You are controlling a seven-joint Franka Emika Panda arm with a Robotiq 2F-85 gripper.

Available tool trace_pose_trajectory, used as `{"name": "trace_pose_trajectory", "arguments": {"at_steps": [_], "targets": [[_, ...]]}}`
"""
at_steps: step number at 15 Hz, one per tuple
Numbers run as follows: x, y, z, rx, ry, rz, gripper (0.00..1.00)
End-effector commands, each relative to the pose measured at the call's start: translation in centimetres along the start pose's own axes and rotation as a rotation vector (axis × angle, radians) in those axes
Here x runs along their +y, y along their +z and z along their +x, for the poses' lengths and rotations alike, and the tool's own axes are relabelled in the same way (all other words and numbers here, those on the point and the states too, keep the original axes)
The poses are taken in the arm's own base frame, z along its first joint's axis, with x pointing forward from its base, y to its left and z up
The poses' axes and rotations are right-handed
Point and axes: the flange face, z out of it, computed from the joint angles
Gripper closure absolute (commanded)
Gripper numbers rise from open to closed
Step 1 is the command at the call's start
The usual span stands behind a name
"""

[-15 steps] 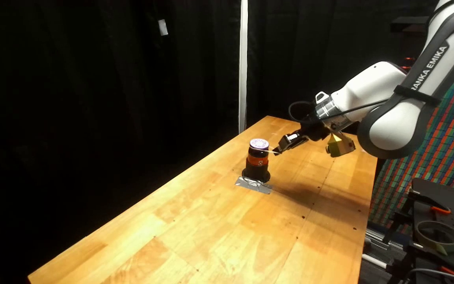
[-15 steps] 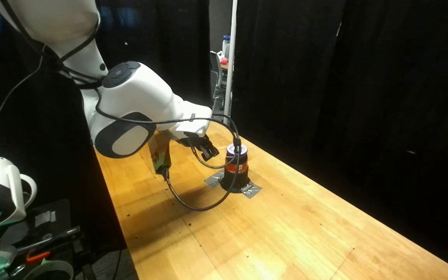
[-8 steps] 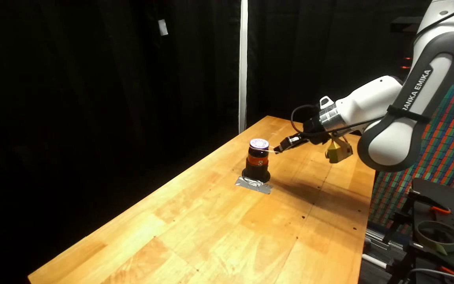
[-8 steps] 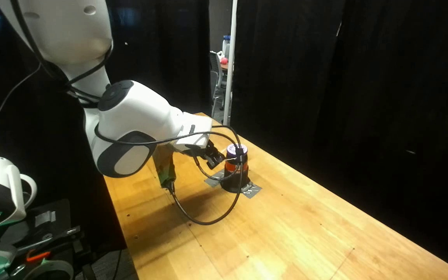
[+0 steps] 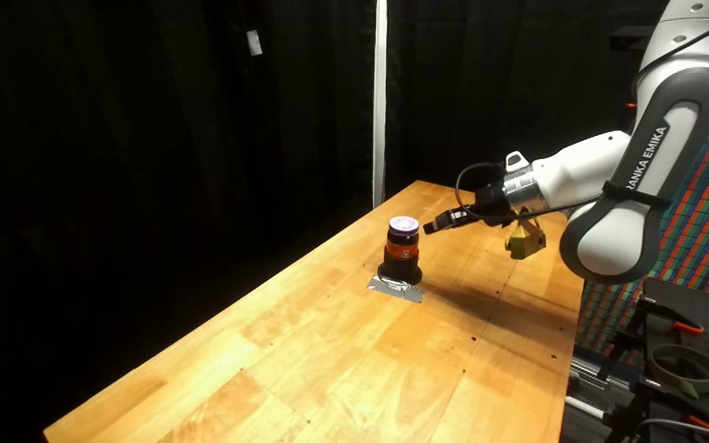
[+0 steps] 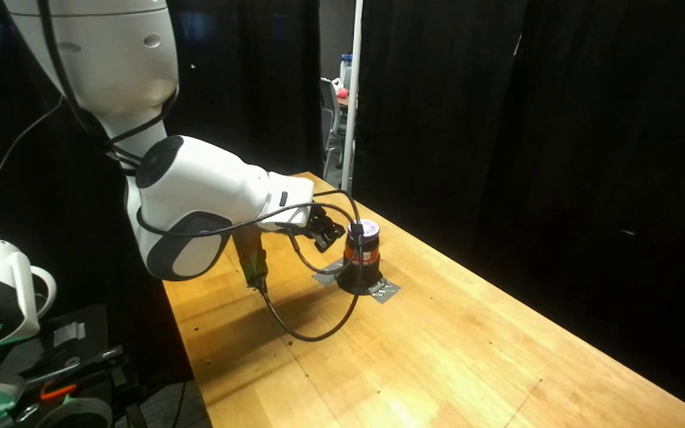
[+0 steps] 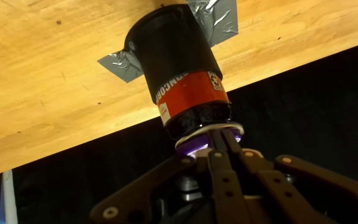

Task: Put the elastic around the bottle

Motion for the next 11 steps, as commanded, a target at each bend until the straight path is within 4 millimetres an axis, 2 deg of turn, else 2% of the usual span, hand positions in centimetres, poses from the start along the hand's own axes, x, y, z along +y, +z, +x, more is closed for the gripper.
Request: {"name": "trace_pose_trajectory", "arguments": {"at_steps": [1, 6, 7, 8, 11], "targets": [[-0.46, -0.02, 0.04, 0.069, -0.002, 0.034, 0.93], [-0.61, 0.18, 0.20, 0.079, -0.015, 0.026, 0.92], [-0.61, 0.19, 0.29, 0.035, -0.019, 0.010, 0.68], [-0.50, 0.17, 0.23, -0.028, -0.015, -0.012, 0.67], [0.33, -0.17, -0.60, -0.247, -0.017, -0.107, 0.46]]}}
